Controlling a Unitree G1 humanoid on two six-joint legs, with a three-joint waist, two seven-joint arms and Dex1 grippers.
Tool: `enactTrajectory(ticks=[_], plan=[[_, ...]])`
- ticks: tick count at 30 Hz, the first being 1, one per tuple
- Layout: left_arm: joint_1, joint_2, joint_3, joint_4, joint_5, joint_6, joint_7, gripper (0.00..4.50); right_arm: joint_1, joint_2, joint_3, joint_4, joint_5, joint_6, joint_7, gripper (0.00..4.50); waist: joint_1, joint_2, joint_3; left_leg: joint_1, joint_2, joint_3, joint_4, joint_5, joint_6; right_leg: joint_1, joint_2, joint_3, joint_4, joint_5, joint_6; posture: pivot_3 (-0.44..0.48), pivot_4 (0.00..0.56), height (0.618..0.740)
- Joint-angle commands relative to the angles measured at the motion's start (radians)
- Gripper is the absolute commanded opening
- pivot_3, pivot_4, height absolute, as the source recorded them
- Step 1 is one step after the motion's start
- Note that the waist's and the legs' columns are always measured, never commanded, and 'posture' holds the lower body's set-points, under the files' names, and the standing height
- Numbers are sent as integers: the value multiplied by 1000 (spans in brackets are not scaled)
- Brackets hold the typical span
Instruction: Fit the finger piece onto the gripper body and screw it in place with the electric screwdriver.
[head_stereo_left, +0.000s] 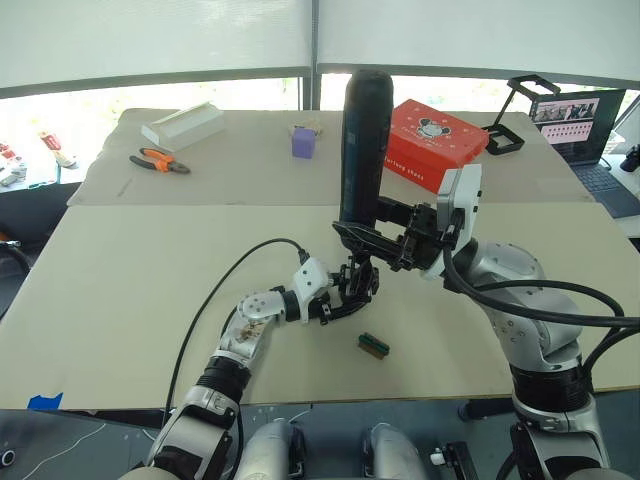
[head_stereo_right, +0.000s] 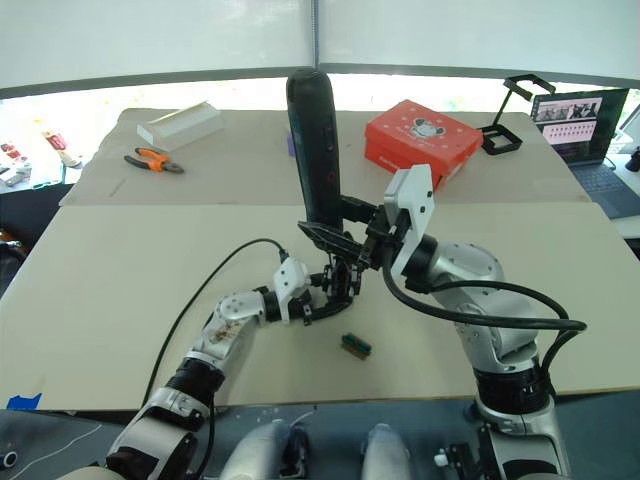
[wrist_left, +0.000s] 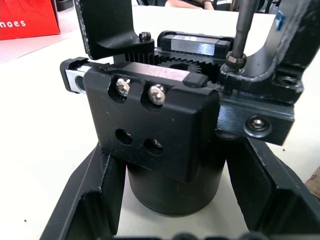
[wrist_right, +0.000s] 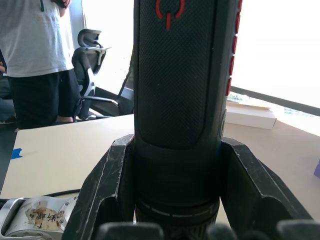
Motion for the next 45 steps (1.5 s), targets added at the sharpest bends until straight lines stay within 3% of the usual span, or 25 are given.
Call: enactTrajectory(ticks=[1,27,32,38,45], plan=[[12,-3,-5,-13,-7,3,-9,2433,57,-25,48,78,-60,31,5,1915,0,0,0,1,0,0,-1,0,0,0,0,0,-1,0,0,0,150,740],[4,-8,-2,6,-9,-3,-13,2433,31,-38,44,67,-31,41,15,1915,0,0,-1,3,0,-1,-3,-4,-5,1,-2,-3,-6,1,0,0,150,740],[5,-7,-5,13,-4,0,-13,2433,-41,-57,-8,15,39,64,31,1915,1,0,-1,3,0,0,-3,-4,-4,1,-2,-3,-7,1,1,0,150,740],[6,0,-14,37,18,12,-6,2433,-133,2,-81,-32,139,-6,57,1915,1,0,-1,-3,0,0,-3,-3,-2,0,-3,-4,-7,2,1,0,150,740],[-4,0,-22,60,29,31,1,2433,-123,-22,-101,-62,167,-14,117,1915,2,0,-1,-5,-1,-1,-3,-1,2,-1,-3,-5,-9,3,2,0,150,740]])
